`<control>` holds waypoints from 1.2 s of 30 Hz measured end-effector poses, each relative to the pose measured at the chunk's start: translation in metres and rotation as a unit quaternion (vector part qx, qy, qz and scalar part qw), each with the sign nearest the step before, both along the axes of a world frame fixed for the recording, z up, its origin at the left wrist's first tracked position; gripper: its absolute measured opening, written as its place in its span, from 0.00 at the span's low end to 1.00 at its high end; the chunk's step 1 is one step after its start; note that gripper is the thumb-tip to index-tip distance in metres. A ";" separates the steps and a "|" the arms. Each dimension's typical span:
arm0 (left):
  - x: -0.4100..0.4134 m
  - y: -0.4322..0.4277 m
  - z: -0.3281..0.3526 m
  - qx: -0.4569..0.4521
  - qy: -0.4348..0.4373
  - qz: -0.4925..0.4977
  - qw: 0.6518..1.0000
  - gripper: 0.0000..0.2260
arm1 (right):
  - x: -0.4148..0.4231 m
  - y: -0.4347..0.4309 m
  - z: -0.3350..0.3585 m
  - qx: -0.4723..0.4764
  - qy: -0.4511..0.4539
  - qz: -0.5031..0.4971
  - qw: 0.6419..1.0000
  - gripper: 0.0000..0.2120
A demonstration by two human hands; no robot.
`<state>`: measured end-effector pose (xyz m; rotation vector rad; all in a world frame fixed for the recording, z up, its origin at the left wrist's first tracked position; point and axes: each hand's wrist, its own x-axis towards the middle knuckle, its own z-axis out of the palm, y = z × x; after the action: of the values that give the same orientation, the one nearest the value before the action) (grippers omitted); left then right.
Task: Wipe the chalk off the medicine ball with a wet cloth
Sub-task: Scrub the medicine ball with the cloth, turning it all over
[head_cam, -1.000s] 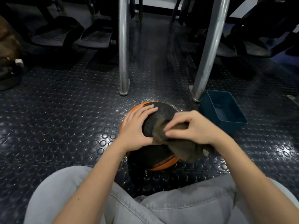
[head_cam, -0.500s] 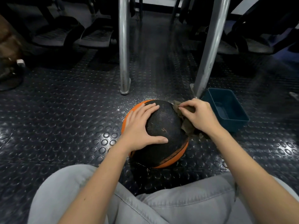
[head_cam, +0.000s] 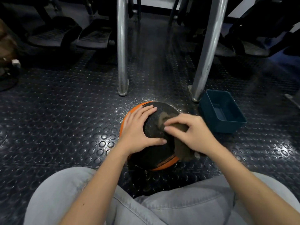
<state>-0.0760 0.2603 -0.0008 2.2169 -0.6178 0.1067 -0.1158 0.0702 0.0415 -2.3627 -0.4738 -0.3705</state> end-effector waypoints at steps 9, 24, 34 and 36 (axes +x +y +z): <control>0.001 -0.004 0.001 0.010 -0.014 0.000 1.000 0.42 | 0.030 -0.025 0.001 0.042 0.014 -0.151 0.987 0.05; 0.003 -0.004 -0.001 -0.004 -0.022 0.024 0.999 0.41 | 0.027 -0.025 0.018 0.112 -0.187 -0.225 0.950 0.09; 0.000 -0.006 -0.001 0.006 -0.023 0.017 1.000 0.41 | 0.025 -0.027 0.013 0.101 -0.169 -0.226 0.954 0.07; 0.002 -0.007 -0.001 0.007 -0.028 0.028 0.999 0.42 | 0.018 -0.013 0.005 0.096 -0.155 -0.142 0.973 0.07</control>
<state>-0.0740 0.2530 -0.0018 2.2523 -0.5893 0.1945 -0.0973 0.0571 0.0462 -2.1913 -0.2259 -0.8878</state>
